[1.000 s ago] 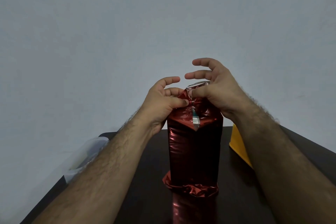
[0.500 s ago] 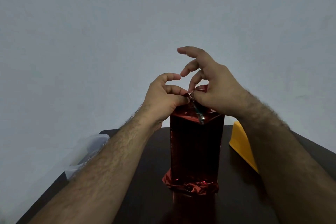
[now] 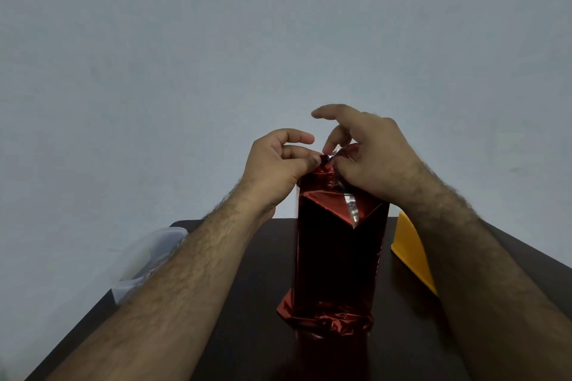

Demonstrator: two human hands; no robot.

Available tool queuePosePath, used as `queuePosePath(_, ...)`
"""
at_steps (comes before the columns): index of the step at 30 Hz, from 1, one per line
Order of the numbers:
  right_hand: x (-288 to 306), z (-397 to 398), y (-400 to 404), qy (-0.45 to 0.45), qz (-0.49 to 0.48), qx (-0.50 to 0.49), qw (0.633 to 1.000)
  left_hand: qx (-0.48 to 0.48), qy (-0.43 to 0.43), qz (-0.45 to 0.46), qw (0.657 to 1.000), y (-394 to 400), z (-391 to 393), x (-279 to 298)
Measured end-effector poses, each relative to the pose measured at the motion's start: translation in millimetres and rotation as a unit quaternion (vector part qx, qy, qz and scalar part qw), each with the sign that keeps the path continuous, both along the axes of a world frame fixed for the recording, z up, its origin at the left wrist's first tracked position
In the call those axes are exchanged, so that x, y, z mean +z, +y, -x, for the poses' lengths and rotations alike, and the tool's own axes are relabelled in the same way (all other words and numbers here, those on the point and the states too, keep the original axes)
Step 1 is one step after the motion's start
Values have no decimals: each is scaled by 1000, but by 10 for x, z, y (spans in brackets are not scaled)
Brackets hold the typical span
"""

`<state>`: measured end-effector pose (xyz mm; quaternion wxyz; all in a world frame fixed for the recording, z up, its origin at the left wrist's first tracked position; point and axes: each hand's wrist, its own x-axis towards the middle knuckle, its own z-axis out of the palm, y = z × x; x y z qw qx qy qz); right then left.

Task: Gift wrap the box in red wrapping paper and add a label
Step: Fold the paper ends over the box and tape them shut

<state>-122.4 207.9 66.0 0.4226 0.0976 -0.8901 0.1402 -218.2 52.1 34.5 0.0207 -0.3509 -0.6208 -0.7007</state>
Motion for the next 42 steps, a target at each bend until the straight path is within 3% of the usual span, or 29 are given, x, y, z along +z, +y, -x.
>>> queuePosePath(14, 2, 23, 36, 20, -29, 16, 999, 21, -14, 8, 1000, 27, -38, 15)
queuePosePath(19, -67, 61, 86, 43, 48, 81, 995, 22, -31, -3, 999, 76, -26, -24)
queuePosePath(26, -67, 63, 40, -9, 106, 77, 991, 8, -23, -18, 1000, 81, -28, -44)
queuePosePath(36, -52, 53, -19, 38, 91, 40, 994, 20, -20, -17, 999, 76, -38, -27)
queuePosePath(42, -55, 61, -19, 13, 83, 28, 996, 12, -19, -12, 1000, 71, -48, -30)
